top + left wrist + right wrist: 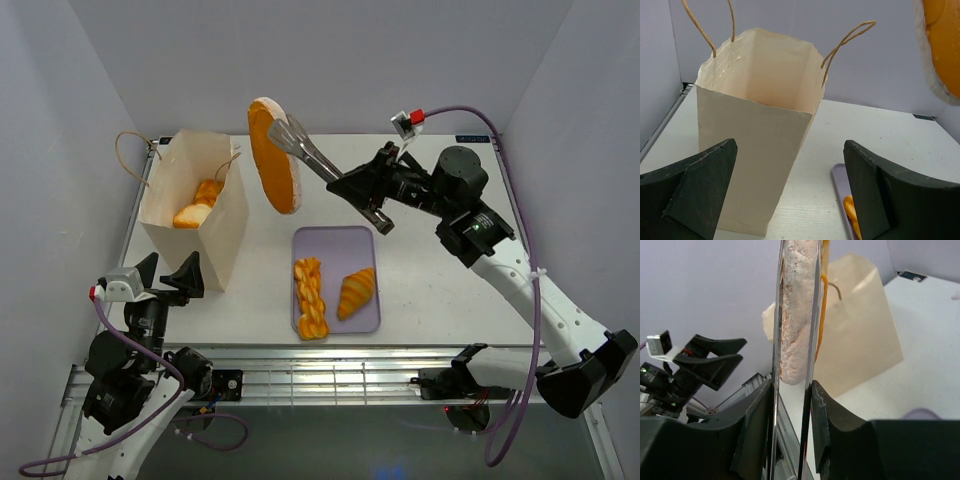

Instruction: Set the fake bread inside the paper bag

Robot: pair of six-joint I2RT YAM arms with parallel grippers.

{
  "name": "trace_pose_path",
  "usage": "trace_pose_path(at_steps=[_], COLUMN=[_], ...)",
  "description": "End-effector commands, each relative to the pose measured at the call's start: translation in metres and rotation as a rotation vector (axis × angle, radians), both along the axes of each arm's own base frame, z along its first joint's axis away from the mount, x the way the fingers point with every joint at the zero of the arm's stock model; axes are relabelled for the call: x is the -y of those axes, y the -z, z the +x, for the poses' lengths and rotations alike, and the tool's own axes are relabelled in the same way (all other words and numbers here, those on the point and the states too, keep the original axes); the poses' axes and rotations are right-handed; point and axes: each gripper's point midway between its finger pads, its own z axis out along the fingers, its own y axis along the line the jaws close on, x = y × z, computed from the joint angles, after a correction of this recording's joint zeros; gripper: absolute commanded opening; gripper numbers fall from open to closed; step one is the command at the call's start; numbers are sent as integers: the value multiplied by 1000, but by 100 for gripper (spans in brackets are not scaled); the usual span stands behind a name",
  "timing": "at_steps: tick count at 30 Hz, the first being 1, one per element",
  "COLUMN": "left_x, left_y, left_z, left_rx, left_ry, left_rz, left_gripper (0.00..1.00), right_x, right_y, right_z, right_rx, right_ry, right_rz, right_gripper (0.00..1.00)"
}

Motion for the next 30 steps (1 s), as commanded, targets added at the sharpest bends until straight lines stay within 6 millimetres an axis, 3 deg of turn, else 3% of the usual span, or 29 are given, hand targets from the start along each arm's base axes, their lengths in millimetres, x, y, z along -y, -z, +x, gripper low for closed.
trace_pose_path(at_steps=[1,2,4,5,7,13,17,25,26,30], left_x=[-1,-1,-1,-2,-2,-1,0,0,0,0], left_y=[-3,-3,-3,-2,-2,-2,-1,-1,-1,-1], left_z=[-6,-5,-5,-5,-5,-4,-3,-3,-3,-3], left_rx=[30,28,28,27,29,22,18,18,18,19], left_ry=[13,13,10,9,9,9,9,9,9,13], left_rz=[-6,-6,-6,-7,-9,-5,-3,-3,-3,0], left_gripper=[98,98,98,98,98,98,98,98,98,98], right_x=[-14,-20,-35,-41,-58,-117,-143,-175,-180,-189], right_y=[-68,-79,-78,-91,-91,-124,-129,-85,-68,-40], right_z=[-11,-15,-9,-14,-7,-16,-13,4,9,17], right_rx=[163,182,178,200,198,270,290,234,219,194], right_ry=[-62,-80,-100,-122,-144,-271,-297,-256,-230,-197], right_rz=[134,151,148,166,162,192,226,224,203,190], right_gripper=[31,31,32,32,33,34,33,33,33,33])
